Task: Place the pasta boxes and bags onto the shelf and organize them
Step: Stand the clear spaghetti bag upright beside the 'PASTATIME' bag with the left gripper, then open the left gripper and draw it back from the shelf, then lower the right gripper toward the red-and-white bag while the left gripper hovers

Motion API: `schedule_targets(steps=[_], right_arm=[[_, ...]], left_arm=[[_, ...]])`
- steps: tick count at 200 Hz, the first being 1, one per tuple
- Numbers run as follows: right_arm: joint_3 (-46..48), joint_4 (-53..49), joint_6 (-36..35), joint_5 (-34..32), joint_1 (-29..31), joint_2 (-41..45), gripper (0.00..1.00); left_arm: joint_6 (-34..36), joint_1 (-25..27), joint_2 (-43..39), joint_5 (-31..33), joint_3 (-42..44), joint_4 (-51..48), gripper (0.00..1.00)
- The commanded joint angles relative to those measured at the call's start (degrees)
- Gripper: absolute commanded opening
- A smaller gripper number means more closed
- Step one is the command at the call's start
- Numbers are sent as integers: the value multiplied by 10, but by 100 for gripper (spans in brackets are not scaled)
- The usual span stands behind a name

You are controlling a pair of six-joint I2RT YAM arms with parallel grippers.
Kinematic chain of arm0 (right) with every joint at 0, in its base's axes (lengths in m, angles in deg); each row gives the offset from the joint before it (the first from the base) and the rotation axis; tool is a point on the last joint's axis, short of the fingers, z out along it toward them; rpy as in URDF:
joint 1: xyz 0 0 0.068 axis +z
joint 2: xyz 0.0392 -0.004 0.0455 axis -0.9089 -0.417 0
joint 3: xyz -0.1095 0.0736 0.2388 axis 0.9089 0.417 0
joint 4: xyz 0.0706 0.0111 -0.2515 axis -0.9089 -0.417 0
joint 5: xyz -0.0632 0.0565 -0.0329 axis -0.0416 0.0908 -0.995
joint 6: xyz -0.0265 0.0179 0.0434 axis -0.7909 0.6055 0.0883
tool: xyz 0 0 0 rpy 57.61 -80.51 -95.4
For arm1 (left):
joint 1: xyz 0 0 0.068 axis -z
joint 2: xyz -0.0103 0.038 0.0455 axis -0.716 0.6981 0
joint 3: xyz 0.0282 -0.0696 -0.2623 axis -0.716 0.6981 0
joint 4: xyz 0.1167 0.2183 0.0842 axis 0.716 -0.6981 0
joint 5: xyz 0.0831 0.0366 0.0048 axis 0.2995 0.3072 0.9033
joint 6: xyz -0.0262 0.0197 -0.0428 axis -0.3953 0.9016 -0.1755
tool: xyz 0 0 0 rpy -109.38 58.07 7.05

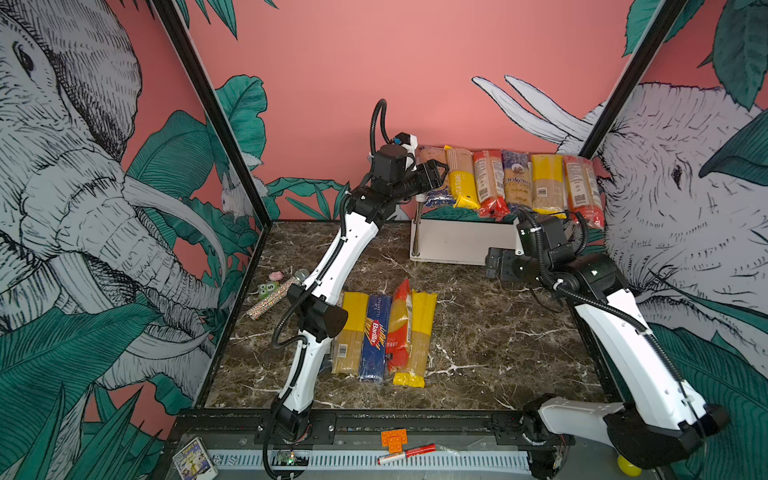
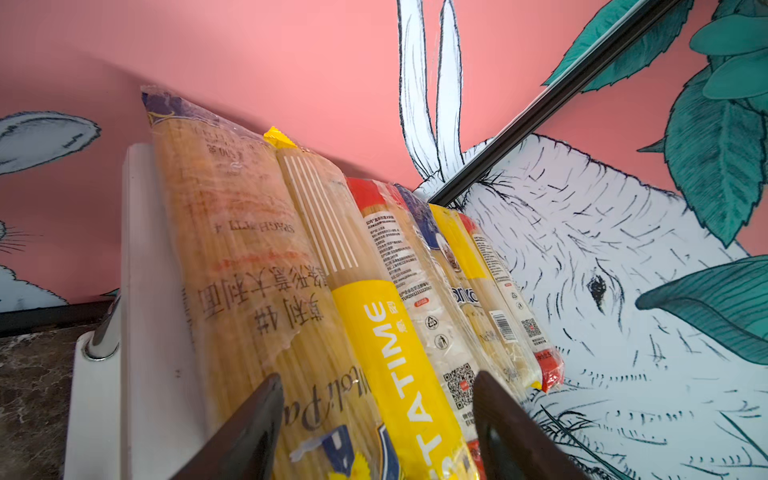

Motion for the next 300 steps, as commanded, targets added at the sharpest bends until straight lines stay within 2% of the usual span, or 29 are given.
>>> schedule_targets(steps=[1,36,77,113,144,165,243,300], right_arm=[[4,21,-10,7,-4,0,99],[18,43,-15,16,-5,-5,99],[48,70,-26,38,-5,-23,99],[68,86,-37,51,-4,-41,99],[84,100,-40,70,-3,-52,99],[95,108,-41,76,5,-57,99],[110,95,-14,30,98,-63,99],[153,88,71,0,182,-62,99]], left_arm=[[16,0,-51,-1,-13,-1,74],[63,0,-107,25,25,-47,79],[151,-1,-259,109,239,-66,86],[190,0,-404,190,448,-55,94],[205,0,-497,244,570,-61,99],[203,0,-543,274,633,-63,99],[197,-2,-644,329,756,-88,100],[225,-18,-654,306,779,-123,99]])
